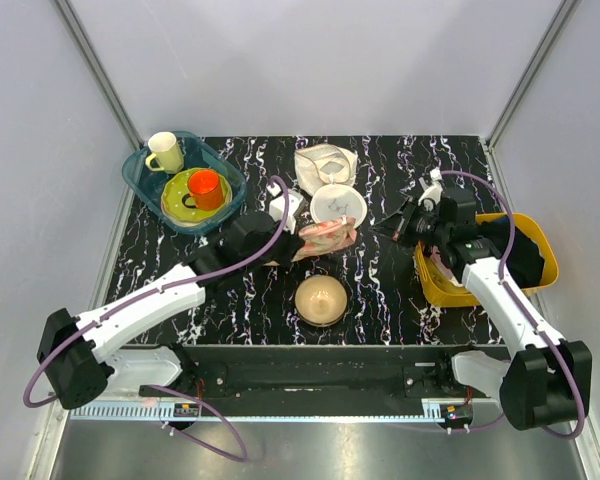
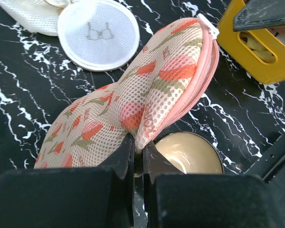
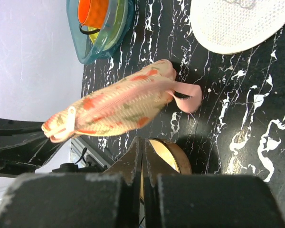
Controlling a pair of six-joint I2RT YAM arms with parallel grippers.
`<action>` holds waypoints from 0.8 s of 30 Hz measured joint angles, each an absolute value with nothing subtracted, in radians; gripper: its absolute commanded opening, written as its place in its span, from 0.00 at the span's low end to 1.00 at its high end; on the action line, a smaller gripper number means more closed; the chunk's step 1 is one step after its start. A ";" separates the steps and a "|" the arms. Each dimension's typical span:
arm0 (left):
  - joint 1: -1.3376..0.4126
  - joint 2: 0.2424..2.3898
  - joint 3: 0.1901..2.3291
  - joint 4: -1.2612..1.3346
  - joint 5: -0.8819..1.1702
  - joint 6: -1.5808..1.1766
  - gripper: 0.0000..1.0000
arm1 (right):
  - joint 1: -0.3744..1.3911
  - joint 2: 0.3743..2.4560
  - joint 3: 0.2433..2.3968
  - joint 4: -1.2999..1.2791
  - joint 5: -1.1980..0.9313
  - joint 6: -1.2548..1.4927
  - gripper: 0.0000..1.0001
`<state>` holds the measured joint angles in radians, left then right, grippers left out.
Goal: Unzip the laundry bag and remove the bra
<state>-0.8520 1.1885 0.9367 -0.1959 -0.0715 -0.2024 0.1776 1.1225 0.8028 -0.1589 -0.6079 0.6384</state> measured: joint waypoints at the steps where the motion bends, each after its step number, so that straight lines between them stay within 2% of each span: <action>1: -0.849 1.181 0.934 -0.196 -0.084 -0.202 0.00 | 0.168 1.128 0.803 -0.154 -0.610 0.641 0.00; 8: -0.842 1.190 0.934 -0.215 -0.090 -0.202 0.00 | 0.163 1.099 0.802 -0.152 -0.623 0.648 0.01; 9: -0.842 1.195 0.934 -0.216 -0.088 -0.202 0.00 | 0.163 1.086 0.803 -0.156 -0.623 0.647 0.12; 10: -0.842 1.199 0.934 -0.217 -0.087 -0.202 0.00 | 0.163 1.074 0.803 -0.163 -0.623 0.646 0.37; 12: -0.842 1.206 0.934 -0.218 -0.087 -0.202 0.00 | 0.163 1.048 0.807 -0.177 -0.624 0.643 0.45; 13: -0.842 1.208 0.934 -0.218 -0.086 -0.202 0.00 | 0.164 1.040 0.812 -0.183 -0.625 0.639 0.53; 17: -0.843 1.208 0.934 -0.217 -0.085 -0.202 0.00 | 0.186 1.047 0.841 -0.187 -0.629 0.634 0.55; 24: -0.843 1.208 0.934 -0.218 -0.077 -0.203 0.00 | 0.270 1.183 0.861 -0.144 -0.679 0.641 0.59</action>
<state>-0.8433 1.2083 0.9344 -0.2180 -0.0769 -0.2028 0.2703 1.1828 0.8608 -0.1436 -0.6788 0.6415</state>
